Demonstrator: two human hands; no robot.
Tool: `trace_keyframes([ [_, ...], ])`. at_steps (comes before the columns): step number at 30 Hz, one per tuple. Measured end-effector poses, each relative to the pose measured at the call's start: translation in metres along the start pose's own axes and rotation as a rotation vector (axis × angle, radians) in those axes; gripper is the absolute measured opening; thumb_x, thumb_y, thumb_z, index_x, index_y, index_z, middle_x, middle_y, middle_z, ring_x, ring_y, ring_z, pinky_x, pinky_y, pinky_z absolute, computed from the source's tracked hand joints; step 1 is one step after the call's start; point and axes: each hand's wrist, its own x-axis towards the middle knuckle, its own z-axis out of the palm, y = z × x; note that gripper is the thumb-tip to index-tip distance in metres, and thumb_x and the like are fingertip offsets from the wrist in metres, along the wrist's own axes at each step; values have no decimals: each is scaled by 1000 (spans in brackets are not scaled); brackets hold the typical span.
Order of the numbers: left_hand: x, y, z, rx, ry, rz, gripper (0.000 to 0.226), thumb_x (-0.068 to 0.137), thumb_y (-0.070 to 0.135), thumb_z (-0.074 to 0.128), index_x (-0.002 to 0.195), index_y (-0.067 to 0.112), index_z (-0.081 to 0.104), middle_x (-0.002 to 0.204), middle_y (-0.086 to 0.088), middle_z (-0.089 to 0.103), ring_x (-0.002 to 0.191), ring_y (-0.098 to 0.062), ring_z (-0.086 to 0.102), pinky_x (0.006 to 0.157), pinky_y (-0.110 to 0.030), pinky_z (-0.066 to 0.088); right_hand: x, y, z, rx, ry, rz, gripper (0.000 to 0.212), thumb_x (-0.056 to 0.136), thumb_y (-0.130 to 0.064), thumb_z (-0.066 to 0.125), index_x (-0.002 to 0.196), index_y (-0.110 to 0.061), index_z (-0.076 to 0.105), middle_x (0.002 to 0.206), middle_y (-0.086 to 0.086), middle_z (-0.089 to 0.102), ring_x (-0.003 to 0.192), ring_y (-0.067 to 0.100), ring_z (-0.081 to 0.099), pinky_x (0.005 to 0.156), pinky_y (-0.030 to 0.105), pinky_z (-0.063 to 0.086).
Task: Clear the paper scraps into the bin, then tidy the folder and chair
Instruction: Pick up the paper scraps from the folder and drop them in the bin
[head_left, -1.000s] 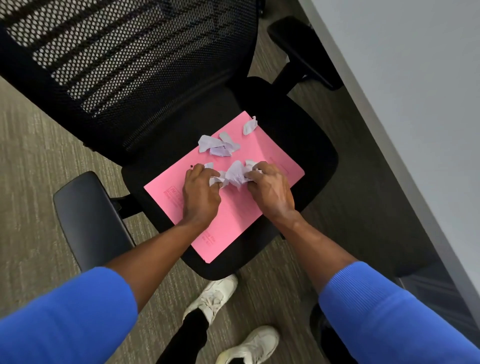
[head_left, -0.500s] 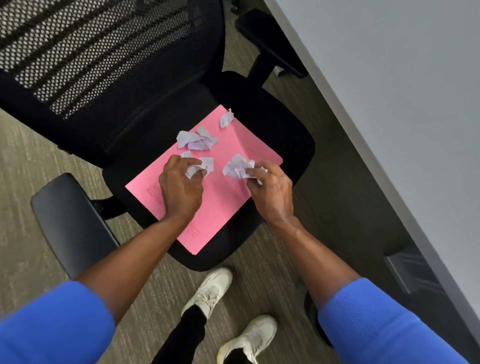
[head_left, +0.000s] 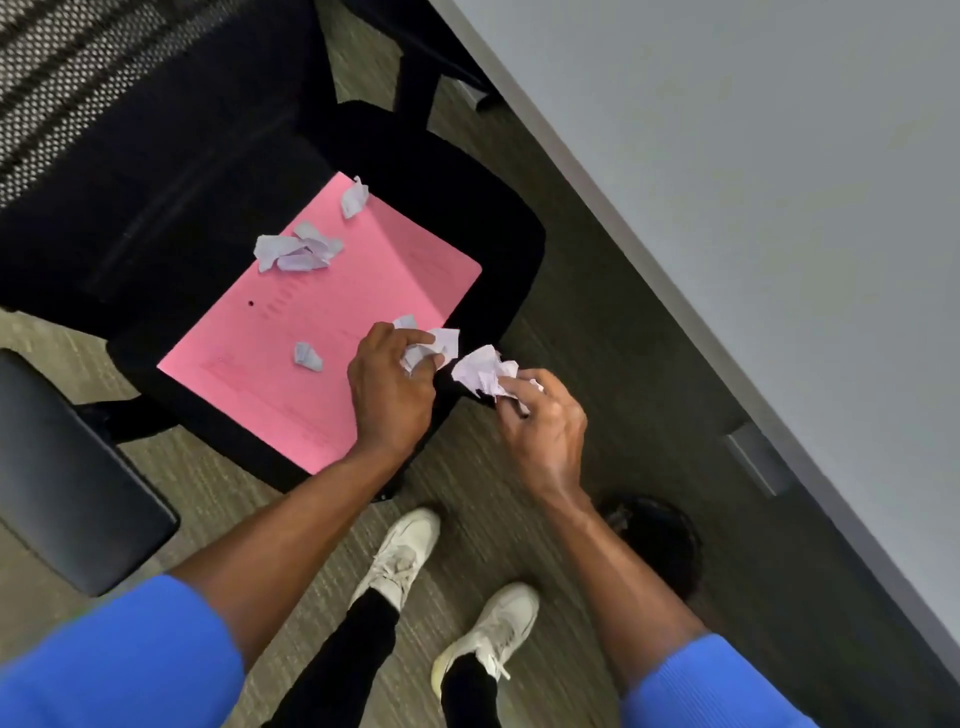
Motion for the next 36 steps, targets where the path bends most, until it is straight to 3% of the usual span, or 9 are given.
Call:
trace_keyframes([
  [7,-57,13,67,45,-232,68,17,86,15,84,101,16,78,99,-1,67,94,-23,68,86,-40,56,-72,55,-33,16,-75,412,14,96,-9,72,106,-5,81,85,7,76,72,9,62,73,16,49],
  [9,-75,16,87,68,-305,92,17,86,13,82,103,15,79,102,1,68,97,-21,68,87,-38,57,-97,80,-39,-4,-123,557,18,100,-15,68,109,-2,78,98,10,77,85,12,64,78,22,51],
  [13,-109,11,135,161,-432,58,25,83,10,85,106,18,82,111,-1,75,107,-20,71,98,-34,58,-144,118,-55,-55,-65,572,31,100,-8,66,131,-11,72,129,8,70,101,10,62,87,-5,34],
  [15,-127,7,160,185,-491,37,30,83,9,85,112,16,79,112,-4,77,107,-20,71,101,-32,58,-164,140,-62,-39,0,572,26,95,-5,71,120,-11,78,132,11,72,113,25,71,105,23,49],
  [17,-145,9,183,157,-538,48,28,88,2,80,114,7,74,112,-10,75,102,-15,71,97,-24,58,-184,163,-67,-78,49,604,18,95,-14,69,108,-11,82,122,14,77,107,33,75,99,45,59],
  [19,-160,14,205,192,-611,141,14,92,-3,67,104,5,69,103,-19,69,89,-14,69,80,-28,59,-201,187,-72,-147,75,629,29,92,-29,61,98,-12,84,109,15,80,92,35,78,83,45,63],
  [22,-185,19,235,163,-725,93,17,87,11,76,104,6,75,110,-20,72,100,-31,69,89,-39,55,-222,224,-79,-236,43,644,28,84,-29,61,89,-14,84,96,16,80,73,37,77,65,39,60],
  [31,-239,9,292,210,-816,180,23,68,3,85,90,0,80,98,-26,76,89,-44,74,82,-42,60,-246,301,-87,-210,111,626,18,89,-22,66,88,-16,82,88,14,78,72,36,73,62,33,51],
  [36,-255,-7,324,295,-846,172,27,80,8,79,106,-1,78,114,-24,76,111,-42,70,98,-40,52,-245,330,-77,-214,135,615,16,86,-24,69,88,-14,83,86,16,78,73,39,74,66,36,54],
])
